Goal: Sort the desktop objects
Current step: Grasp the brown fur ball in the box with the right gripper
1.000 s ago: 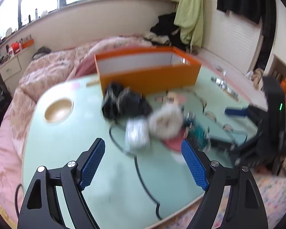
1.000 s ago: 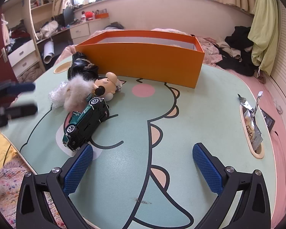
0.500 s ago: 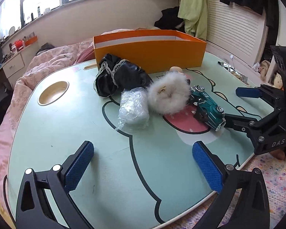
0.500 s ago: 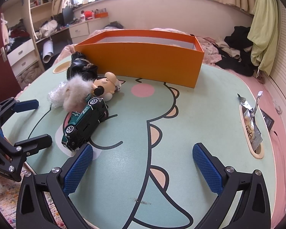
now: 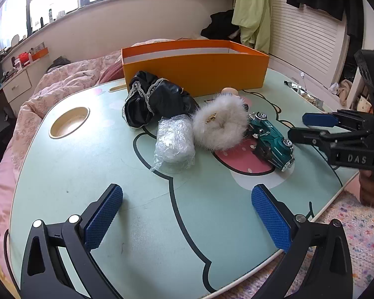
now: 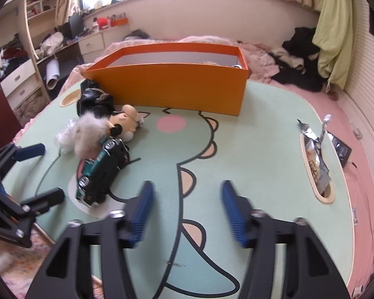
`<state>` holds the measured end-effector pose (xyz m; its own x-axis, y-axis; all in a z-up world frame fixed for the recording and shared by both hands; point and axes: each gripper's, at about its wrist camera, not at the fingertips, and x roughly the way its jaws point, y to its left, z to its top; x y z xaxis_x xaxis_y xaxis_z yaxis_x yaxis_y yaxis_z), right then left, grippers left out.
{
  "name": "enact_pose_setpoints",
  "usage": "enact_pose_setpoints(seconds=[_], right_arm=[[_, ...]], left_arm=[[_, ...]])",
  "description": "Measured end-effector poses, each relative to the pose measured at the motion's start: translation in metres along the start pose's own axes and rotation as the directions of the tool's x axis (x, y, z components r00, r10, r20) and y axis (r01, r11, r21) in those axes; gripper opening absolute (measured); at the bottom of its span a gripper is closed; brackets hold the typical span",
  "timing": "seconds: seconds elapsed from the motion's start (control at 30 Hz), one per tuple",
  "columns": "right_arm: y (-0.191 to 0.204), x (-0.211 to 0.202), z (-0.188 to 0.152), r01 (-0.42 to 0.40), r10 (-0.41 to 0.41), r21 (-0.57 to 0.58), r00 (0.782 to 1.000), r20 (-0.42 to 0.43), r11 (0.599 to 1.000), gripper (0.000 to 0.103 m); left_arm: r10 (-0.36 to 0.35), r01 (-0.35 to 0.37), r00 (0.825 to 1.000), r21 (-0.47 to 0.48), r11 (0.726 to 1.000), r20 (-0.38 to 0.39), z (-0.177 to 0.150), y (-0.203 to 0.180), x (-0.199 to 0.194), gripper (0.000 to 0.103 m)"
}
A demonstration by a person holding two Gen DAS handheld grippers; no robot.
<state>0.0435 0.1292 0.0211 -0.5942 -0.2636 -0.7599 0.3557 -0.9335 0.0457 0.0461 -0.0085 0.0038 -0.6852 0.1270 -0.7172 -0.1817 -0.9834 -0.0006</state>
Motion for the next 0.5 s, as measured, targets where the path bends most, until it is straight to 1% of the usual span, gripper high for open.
enact_pose_setpoints(seconds=[0.07,0.13,0.2,0.27,0.3,0.33,0.4,0.5], right_arm=[[-0.002,-0.005,0.026,-0.032,0.032,0.009,0.999,-0.033,0.999,0.046],[-0.007,-0.013,0.060,-0.046,0.048,0.045,0.998,-0.039,0.998,0.046],[-0.014,-0.016,0.095,-0.045,0.051,0.095,0.997,-0.059,0.994,0.046],[-0.021,-0.009,0.134,-0.035,0.053,0.151,0.992,-0.113,0.988,0.046],[-0.023,-0.004,0.146,-0.033,0.056,0.170,0.989,-0.133,0.985,0.046],[-0.023,0.003,0.157,-0.033,0.063,0.183,0.985,-0.163,0.983,0.046],[-0.022,0.024,0.173,-0.019,0.068,0.201,0.968,-0.242,0.979,0.046],[-0.022,0.048,0.184,0.061,0.006,0.202,0.950,-0.313,0.978,0.046]], left_arm=[[0.000,0.000,1.000,0.001,1.000,0.001,-0.001,0.000,0.000,0.103],[-0.001,0.001,1.000,0.000,1.000,0.001,-0.001,0.000,0.000,0.103],[-0.002,0.002,1.000,0.000,1.000,0.003,-0.001,0.001,-0.001,0.103],[-0.002,0.002,1.000,0.000,1.000,0.003,-0.001,0.002,-0.001,0.103],[-0.002,0.002,1.000,0.000,1.000,0.004,-0.001,0.002,-0.001,0.103],[-0.003,0.003,1.000,0.001,1.000,0.004,-0.001,0.002,-0.001,0.103],[-0.003,0.003,1.000,0.001,1.000,0.006,-0.001,0.001,-0.001,0.103],[-0.003,0.003,1.000,0.001,1.000,0.007,-0.001,0.001,-0.001,0.103]])
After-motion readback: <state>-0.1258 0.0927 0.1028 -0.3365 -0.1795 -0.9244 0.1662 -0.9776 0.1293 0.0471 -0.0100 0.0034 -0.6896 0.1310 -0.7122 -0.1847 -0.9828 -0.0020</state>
